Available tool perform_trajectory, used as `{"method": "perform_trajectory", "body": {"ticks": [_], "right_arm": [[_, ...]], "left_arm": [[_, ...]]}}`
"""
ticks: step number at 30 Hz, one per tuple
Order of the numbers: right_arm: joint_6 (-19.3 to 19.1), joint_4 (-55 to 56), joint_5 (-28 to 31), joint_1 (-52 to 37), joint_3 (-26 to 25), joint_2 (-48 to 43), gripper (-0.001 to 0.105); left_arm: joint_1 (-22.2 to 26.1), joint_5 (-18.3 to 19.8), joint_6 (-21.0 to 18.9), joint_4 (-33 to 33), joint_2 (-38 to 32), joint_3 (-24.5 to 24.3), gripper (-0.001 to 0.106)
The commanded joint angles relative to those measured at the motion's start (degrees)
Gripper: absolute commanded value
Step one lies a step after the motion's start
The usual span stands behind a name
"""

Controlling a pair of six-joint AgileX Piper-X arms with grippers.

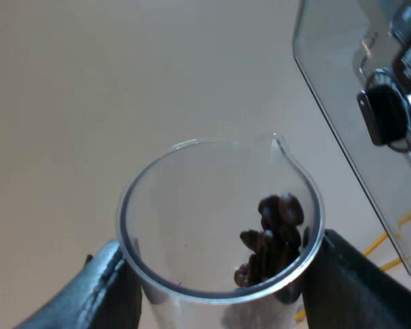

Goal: Pour the beans into the coffee machine

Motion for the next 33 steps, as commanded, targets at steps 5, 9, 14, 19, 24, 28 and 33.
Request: {"method": "perform_trajectory", "body": {"ticks": [5,9,14,19,24,28,33], "right_arm": [[-0.6,-0.8,-0.1,0.1,-0.5,-0.1,0.078],[0.3,-0.3,-0.1,0.1,-0.5,-0.1,0.078],[0.5,-0.4,-0.1,0.1,-0.5,-0.1,0.078],[0.5,-0.4,-0.1,0.1,-0.5,-0.1,0.078],[0.5,-0.4,-0.1,0.1,-0.5,-0.1,0.078],[0.5,-0.4,-0.1,0.1,-0.5,-0.1,0.078],[0.5,-0.4,-0.1,0.1,-0.5,-0.1,0.078]], "left_arm": [[-0.3,0.4,7.4,-0.9,-0.5,-0.5,0.004],[-0.3,0.4,11.1,-1.5,-0.5,-0.5,0.004],[-0.3,0.4,12.1,-1.8,-0.5,-0.5,0.004],[-0.3,-0.3,17.6,-1.8,-0.5,-0.5,0.004],[-0.3,-0.3,18.1,-1.8,-0.5,-0.5,0.004],[-0.3,-0.6,18.1,-1.8,-0.5,-0.5,0.004],[-0.3,-0.6,14.2,-1.3,-0.5,-0.5,0.004]]}}
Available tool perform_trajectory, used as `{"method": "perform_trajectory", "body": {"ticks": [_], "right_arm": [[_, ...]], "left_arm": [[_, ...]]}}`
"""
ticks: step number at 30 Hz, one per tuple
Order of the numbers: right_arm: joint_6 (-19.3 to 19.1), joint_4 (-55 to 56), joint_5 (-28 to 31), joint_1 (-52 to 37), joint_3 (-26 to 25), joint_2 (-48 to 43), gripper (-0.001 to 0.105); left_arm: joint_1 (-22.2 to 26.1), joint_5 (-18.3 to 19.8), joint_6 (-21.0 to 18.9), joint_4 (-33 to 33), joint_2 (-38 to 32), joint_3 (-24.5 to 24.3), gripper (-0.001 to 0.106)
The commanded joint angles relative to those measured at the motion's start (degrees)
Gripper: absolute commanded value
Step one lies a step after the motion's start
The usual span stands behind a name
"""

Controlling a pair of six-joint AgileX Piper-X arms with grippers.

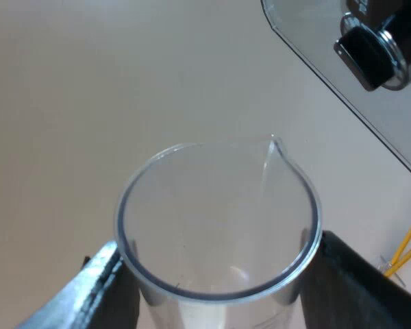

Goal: Pour the beans into the coffee machine

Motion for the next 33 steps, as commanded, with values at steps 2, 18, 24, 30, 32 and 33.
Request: {"method": "perform_trajectory", "body": {"ticks": [2,18,24,30,32,33], "right_arm": [[-0.1,-0.4,-0.1,0.1,-0.5,-0.1,0.078],[-1.8,-0.6,-17.9,0.1,-0.5,-0.1,0.078],[-1.7,0.2,-19.9,0.9,-0.5,-0.1,0.078],[-1.7,5.5,-22.2,5.0,-0.5,1.2,0.078],[-1.7,6.2,-22.2,6.5,-0.5,2.1,0.078],[-1.7,6.2,-22.2,7.6,-0.5,2.9,0.078]], "left_arm": [[-0.3,-1.5,-9.9,-0.1,-0.8,-0.5,0.004],[-0.3,-13.8,-66.8,8.5,-8.7,-0.5,0.004],[0.0,-12.0,-88.0,19.3,-19.5,4.8,0.004],[4.2,-11.1,-94.7,18.4,-28.5,17.7,0.004],[6.5,-10.7,-95.2,17.7,-32.0,22.0,0.004],[8.6,-9.8,-96.1,16.9,-34.3,24.8,0.004]]}}
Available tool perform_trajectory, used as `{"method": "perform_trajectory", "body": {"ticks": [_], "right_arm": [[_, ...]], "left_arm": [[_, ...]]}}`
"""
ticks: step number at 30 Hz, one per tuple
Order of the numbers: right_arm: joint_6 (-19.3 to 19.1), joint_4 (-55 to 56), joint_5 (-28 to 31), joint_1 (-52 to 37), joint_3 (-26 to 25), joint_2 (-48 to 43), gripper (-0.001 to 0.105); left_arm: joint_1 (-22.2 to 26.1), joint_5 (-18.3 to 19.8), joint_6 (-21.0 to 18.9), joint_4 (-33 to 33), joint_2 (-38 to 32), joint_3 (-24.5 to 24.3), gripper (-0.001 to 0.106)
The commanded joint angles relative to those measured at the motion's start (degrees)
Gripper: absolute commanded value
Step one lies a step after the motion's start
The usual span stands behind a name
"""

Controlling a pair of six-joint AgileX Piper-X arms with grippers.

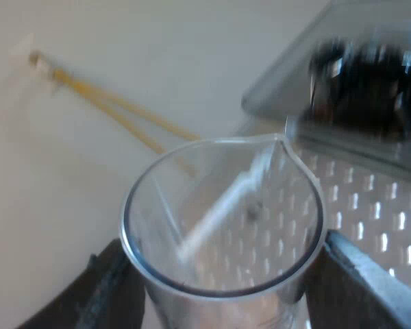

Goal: Pour the beans into the coffee machine

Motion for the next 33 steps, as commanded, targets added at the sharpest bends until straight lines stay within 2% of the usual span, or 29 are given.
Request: {"method": "perform_trajectory", "body": {"ticks": [1,2,3,4,5,7,8,9,11,13,14,15,18,20,22,25,26,28,33], "right_arm": [[-0.6,0.7,-0.4,2.0,-0.5,1.6,0.078],[-0.6,0.7,-0.4,2.8,-0.5,2.3,0.078],[-0.6,0.7,-0.4,3.5,-0.5,3.0,0.078],[-0.6,0.7,-0.4,5.1,-0.5,4.9,0.078],[-0.6,0.7,-0.4,5.5,-0.5,5.6,0.078],[-0.5,0.5,-0.4,6.9,-0.5,8.5,0.078],[-0.3,0.5,-0.4,7.1,-0.5,9.0,0.078],[-0.1,0.5,-0.4,7.4,-0.5,10.1,0.078],[-0.1,0.5,-0.4,7.4,-0.5,10.4,0.078],[0.8,0.5,-0.4,7.7,-0.5,12.4,0.078],[1.1,0.5,-0.4,7.8,-0.5,12.7,0.078],[3.4,-1.3,-0.8,7.9,-0.5,19.2,0.078],[3.6,-4.0,-0.8,7.9,-0.5,22.9,0.078],[3.6,-5.3,-0.9,7.9,-0.5,25.3,0.078],[4.1,-7.5,-1.2,7.9,-0.5,28.4,0.078],[5.9,-11.1,-1.1,7.9,-0.5,32.3,0.078],[6.1,-11.4,-1.1,7.9,-0.5,32.8,0.078],[6.1,-14.9,-1.1,7.9,-0.5,36.2,0.078],[6.7,-21.4,-1.1,7.9,-0.5,42.3,0.078]], "left_arm": [[3.1,1.5,-3.5,-1.6,-3.2,5.0,0.004],[6.0,3.9,-5.2,-2.6,-5.9,8.1,0.004],[7.3,4.7,-5.7,-2.9,-7.0,9.3,0.004],[11.2,8.5,-8.3,-3.5,-10.1,12.3,0.004],[12.7,9.2,-8.9,-3.6,-10.8,13.4,0.004],[19.1,13.8,-10.4,-4.4,-14.0,17.8,0.004],[20.1,15.0,-10.5,-4.5,-14.8,18.5,0.004],[23.5,17.2,-10.7,-5.0,-16.0,20.7,0.004],[24.5,18.1,-10.9,-5.3,-16.3,21.5,0.004],[28.4,20.5,-12.3,-6.9,-17.7,24.6,0.004],[30.5,21.3,-14.8,-8.8,-18.3,26.7,0.004],[35.5,24.2,-21.2,-15.2,-18.8,32.5,0.004],[38.6,24.3,-23.8,-20.5,-18.1,37.7,0.004],[39.3,24.2,-24.0,-21.9,-17.9,39.1,0.004],[41.3,24.2,-24.4,-27.6,-16.9,44.7,0.004],[42.5,24.2,-24.9,-33.2,-16.0,49.4,0.004],[42.5,24.2,-25.1,-33.5,-15.8,49.7,0.004],[42.5,24.2,-25.8,-39.2,-14.7,53.2,0.004],[42.5,24.2,-25.8,-48.0,-9.6,57.2,0.004]]}}
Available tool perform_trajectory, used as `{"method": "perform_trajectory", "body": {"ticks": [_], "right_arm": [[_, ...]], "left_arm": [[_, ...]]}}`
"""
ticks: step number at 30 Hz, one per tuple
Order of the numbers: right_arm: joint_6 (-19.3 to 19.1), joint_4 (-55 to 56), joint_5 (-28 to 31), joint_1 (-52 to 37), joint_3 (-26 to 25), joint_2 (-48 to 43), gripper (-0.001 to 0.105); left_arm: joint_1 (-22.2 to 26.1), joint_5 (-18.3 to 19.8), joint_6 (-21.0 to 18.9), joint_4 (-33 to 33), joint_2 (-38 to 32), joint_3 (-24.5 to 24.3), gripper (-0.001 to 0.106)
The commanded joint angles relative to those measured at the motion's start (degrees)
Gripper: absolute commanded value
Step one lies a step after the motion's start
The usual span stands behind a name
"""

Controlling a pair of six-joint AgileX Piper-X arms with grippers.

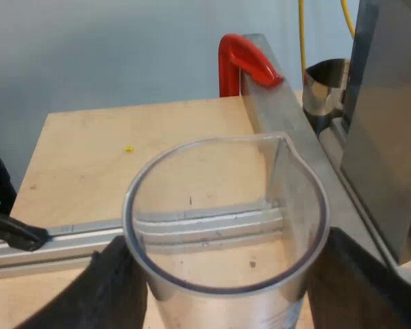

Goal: Pour the beans into the coffee machine

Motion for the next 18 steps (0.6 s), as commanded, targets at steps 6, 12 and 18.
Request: {"method": "perform_trajectory", "body": {"ticks": [6,12,18], "right_arm": [[2.5,-11.3,0.4,0.0,-0.5,8.1,0.078],[3.0,-18.8,2.7,0.0,-0.5,13.6,0.078],[5.0,-22.7,2.7,0.0,-0.5,17.5,0.078]], "left_arm": [[0.0,0.4,-0.8,-13.0,11.2,1.1,0.004],[0.0,0.4,-0.8,-20.2,19.3,1.1,0.004],[0.0,0.5,-0.8,-27.0,26.6,1.1,0.03]]}}
